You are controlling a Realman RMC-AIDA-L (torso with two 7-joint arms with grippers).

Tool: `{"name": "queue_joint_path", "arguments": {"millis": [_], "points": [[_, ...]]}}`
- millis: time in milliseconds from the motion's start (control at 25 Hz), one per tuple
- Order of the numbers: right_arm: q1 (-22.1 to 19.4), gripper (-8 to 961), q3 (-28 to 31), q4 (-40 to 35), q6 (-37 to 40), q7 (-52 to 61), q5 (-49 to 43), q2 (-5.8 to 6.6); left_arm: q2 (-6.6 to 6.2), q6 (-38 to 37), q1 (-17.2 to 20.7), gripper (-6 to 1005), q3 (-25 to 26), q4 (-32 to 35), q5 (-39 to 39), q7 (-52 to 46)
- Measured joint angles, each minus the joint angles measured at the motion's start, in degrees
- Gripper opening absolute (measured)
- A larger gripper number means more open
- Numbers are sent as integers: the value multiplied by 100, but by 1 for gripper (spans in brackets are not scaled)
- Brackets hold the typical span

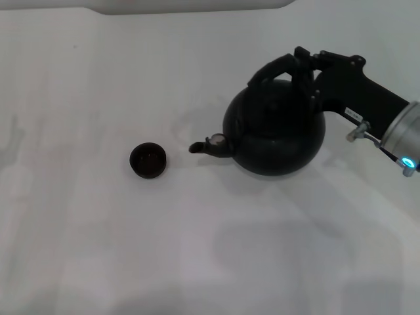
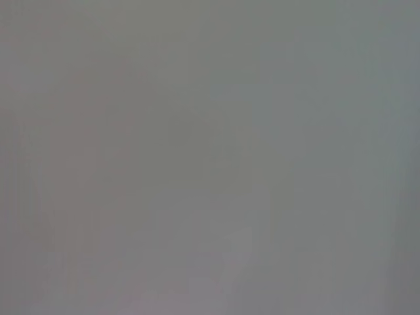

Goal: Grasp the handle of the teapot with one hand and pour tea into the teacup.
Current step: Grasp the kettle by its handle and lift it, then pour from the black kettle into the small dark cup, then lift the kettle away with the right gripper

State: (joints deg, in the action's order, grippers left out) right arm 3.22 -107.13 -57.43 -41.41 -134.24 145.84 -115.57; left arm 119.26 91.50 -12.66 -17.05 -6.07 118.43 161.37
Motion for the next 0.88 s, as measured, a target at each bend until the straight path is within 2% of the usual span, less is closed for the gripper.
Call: {"name": "queue_joint_path", "arguments": {"millis": [520,880], "points": [[99,183,-735,-1059,1339,-126,-64,-9,2,-52,28,877,-41,0,-33,23],[539,179,-1074,-1216,1947,-485,-77,-30,10,-54,65,877,-53,-85,-48,27]]}}
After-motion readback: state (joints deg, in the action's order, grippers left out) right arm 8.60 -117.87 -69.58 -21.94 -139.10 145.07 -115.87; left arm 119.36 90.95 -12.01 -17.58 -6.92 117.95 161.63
